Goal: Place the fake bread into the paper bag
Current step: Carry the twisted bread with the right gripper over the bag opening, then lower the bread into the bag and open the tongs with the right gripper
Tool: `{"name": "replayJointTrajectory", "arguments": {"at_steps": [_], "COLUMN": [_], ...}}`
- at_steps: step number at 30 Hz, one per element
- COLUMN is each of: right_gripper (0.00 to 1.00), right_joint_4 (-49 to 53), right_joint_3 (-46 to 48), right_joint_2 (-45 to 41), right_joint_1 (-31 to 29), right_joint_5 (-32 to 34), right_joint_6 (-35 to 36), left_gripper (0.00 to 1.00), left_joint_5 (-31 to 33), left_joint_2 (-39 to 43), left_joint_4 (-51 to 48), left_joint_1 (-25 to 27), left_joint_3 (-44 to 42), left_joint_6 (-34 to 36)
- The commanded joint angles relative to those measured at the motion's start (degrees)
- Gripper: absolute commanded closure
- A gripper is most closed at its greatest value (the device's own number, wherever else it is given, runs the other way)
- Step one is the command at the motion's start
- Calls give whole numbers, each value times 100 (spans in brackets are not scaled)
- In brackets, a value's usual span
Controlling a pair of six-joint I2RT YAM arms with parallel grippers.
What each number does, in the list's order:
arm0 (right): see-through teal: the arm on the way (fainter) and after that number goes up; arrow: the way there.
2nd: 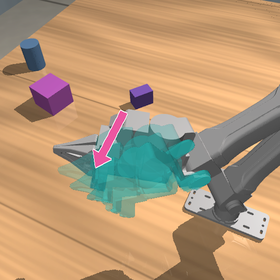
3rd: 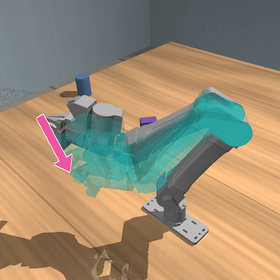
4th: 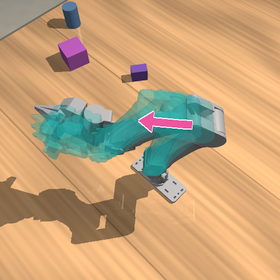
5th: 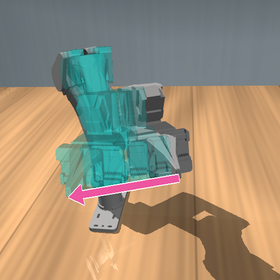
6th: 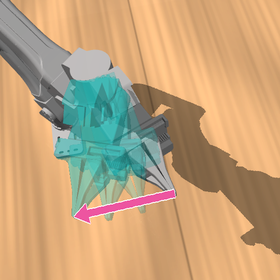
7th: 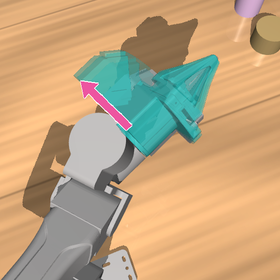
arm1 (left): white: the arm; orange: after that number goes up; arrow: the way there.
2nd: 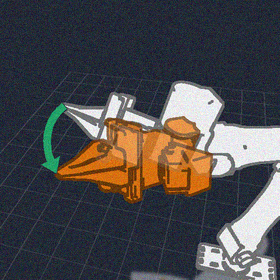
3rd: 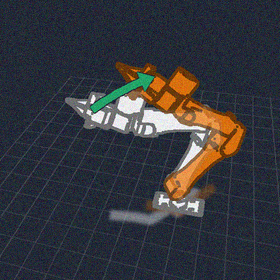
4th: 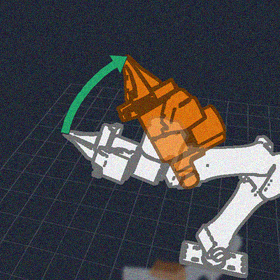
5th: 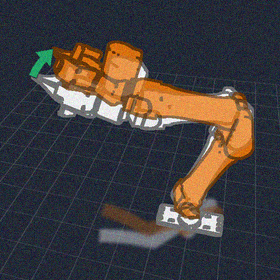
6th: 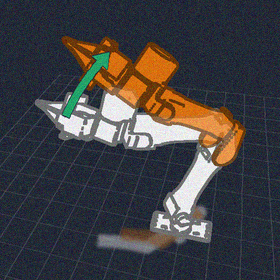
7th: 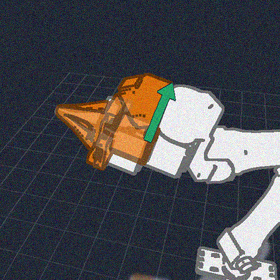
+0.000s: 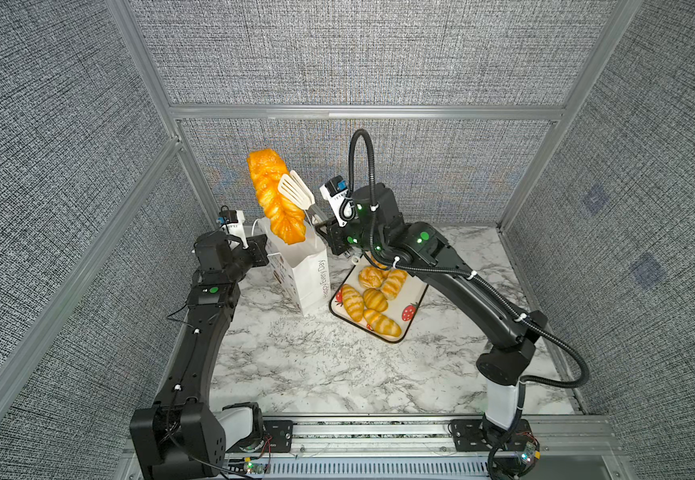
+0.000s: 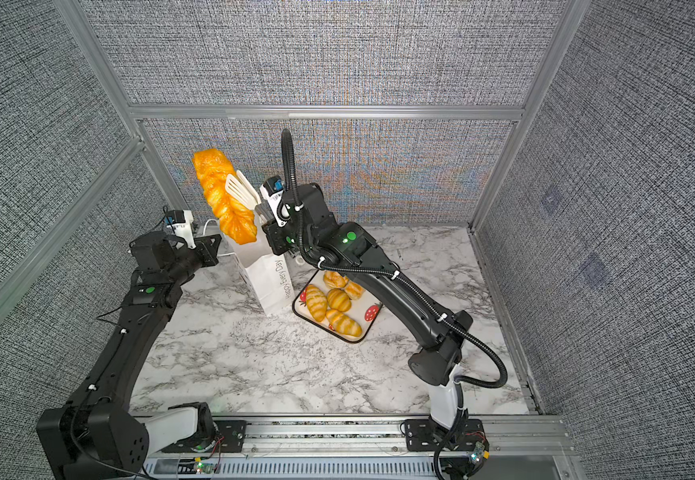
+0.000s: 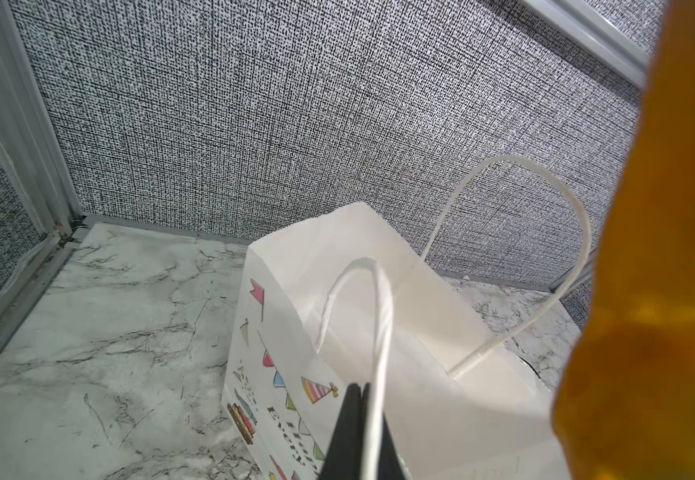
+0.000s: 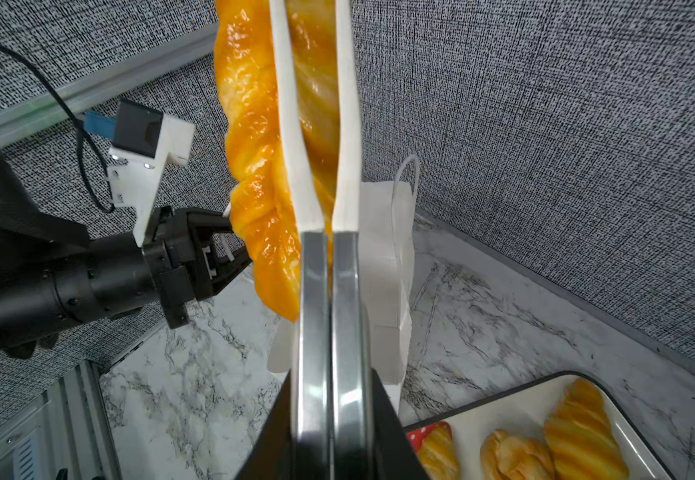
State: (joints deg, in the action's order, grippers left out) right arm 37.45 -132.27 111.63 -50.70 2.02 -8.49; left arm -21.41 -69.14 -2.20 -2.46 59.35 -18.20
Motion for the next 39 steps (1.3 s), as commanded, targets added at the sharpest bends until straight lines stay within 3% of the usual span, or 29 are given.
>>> {"name": "replayJointTrajectory", "arguments": {"at_steps": [1,13,28,39], "right_gripper": [78,78,79,79], "right_joint_4": [-43,195,158,317], "right_joint_3": [-137,-109,898,951], "right_joint_2": [109,516,33,116], "right_joint_1": [12,139,34,29], "right_joint_5": [46,120,193,139], "right_joint_6": [53,2,-271,-440], "left_gripper": [100,100,100,100], "left_joint_5": [153,271,873,580], "left_joint_2": [40,58,141,103], "left_joint_4": [9,-35,-213,-84], "left_joint_1": [-20,-46,-218,-238], "left_joint_3": [50,50,87,46], "left_joint_6": [90,95,35,-13]}}
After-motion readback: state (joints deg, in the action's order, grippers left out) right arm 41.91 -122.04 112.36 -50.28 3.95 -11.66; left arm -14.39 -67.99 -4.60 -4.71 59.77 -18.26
